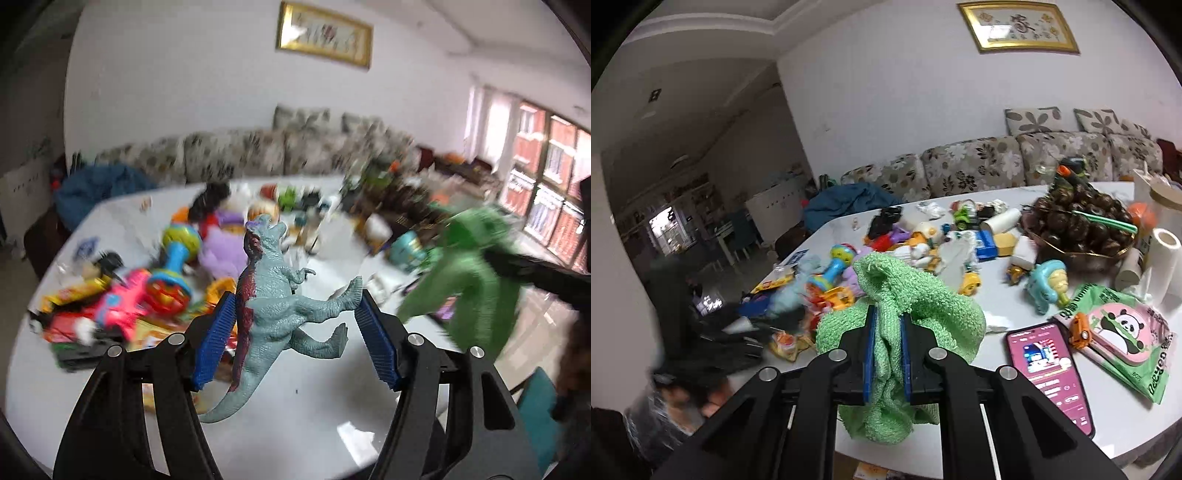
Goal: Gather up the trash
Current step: 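Grasp the green towel with the right tool while the left tool grasps the grey dinosaur, then drop the green towel and grey dinosaur into the cardboard box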
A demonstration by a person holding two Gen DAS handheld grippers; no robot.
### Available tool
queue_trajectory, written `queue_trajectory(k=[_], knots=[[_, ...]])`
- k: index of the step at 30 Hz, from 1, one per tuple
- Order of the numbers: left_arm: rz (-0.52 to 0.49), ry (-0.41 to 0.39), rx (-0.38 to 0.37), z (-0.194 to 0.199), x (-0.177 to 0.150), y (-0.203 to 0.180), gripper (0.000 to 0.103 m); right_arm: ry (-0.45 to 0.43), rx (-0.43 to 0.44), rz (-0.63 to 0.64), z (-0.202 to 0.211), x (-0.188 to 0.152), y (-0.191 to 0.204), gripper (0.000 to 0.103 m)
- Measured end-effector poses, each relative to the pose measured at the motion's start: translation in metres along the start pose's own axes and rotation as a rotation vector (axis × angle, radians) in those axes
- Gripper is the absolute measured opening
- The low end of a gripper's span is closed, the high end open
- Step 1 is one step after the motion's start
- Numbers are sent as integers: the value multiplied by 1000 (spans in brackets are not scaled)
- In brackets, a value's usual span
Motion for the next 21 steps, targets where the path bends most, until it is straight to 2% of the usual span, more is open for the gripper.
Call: queue_trajectory(k=[3,6,8,11,14,15,17,18,21], knots=[[-45,9,6,40,-14,-9,65,25,74,39,15,-10,19,11],[-92,94,3,70,-52,-20,65,101,168,66,27,-31,39,11],[-113,149,-7,80,-78,-24,65,188,238,93,31,-56,54,11],[-136,253,-28,87,-127,-25,65,304,294,128,24,-89,70,11],[-127,373,-53,72,-170,-16,66,460,327,155,-7,-135,82,16],[-114,431,-73,63,-188,-12,67,504,327,162,-19,-149,84,21],[-98,511,-81,44,-219,2,83,580,278,203,-48,-183,89,48],[-96,527,-82,38,-230,5,91,595,252,218,-57,-195,89,64],[6,552,-134,26,-248,23,91,631,178,304,-77,-219,93,53]])
Point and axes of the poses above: each gripper's, at about its wrist camera, not at the fingertips, and z roughly against the way its jaws point, y to its left, x to its top, the point moved 3 cm from there along -z, roughly the way its jaws point, and after that the axes turned 11 degrees about -x, right-handed, at the moved point
